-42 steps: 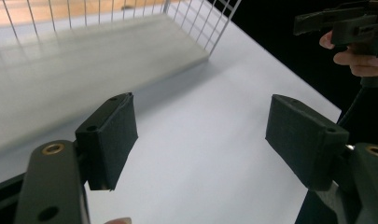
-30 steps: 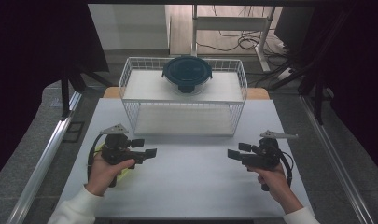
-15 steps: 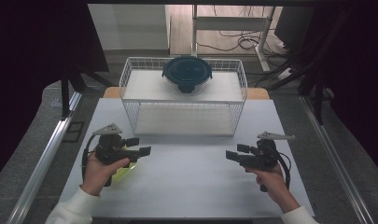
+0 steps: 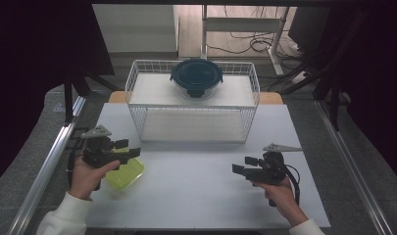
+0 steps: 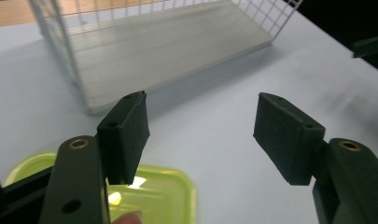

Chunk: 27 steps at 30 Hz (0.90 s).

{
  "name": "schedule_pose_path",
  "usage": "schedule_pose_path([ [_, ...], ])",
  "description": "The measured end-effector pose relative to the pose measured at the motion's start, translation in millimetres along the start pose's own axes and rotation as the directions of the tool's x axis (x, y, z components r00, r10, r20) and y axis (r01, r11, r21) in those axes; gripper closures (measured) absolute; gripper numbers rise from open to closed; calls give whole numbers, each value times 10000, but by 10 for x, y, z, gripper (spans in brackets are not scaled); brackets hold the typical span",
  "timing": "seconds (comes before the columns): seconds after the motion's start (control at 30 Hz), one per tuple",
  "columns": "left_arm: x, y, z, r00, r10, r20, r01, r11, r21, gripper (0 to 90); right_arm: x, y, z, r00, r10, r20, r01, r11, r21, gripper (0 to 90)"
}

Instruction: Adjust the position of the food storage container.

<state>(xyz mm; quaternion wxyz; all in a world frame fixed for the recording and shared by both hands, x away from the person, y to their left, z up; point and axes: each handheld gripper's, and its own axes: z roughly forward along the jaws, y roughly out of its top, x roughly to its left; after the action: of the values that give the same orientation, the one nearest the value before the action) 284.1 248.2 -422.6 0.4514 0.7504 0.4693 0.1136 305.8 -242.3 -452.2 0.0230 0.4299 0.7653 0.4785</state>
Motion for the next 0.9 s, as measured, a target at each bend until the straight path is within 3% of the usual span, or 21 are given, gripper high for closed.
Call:
schedule_pose_path([
  [0.17,146,-36,-32,9979,51,-646,-24,9991,414,371,24,-48,-53,10000,-18,-15,18,10000,-56,252],
  [0.3,293,-78,-15,9939,321,-1055,-195,9927,1191,426,-25,-97,-98,9999,58,130,-57,10000,-26,252],
  [0.53,577,-119,17,9906,84,-1367,157,9846,1740,481,-88,-112,-84,9994,310,168,-310,9995,6,252],
  [0.67,695,-115,16,9889,38,-1485,261,9798,1985,565,-77,-107,-90,9991,362,207,-362,9993,-28,252],
  [0.73,738,-112,21,9888,67,-1489,264,9754,2190,628,-79,-112,-83,9990,356,270,-356,9994,-12,251],
  [0.8,780,-105,30,9865,267,-1617,163,9657,2590,690,-77,-119,-78,9988,361,324,-360,9993,-36,250],
  [0.9,849,-80,26,9788,419,-2003,180,9573,2884,787,-69,-126,-85,9989,242,409,-242,9997,13,250],
])
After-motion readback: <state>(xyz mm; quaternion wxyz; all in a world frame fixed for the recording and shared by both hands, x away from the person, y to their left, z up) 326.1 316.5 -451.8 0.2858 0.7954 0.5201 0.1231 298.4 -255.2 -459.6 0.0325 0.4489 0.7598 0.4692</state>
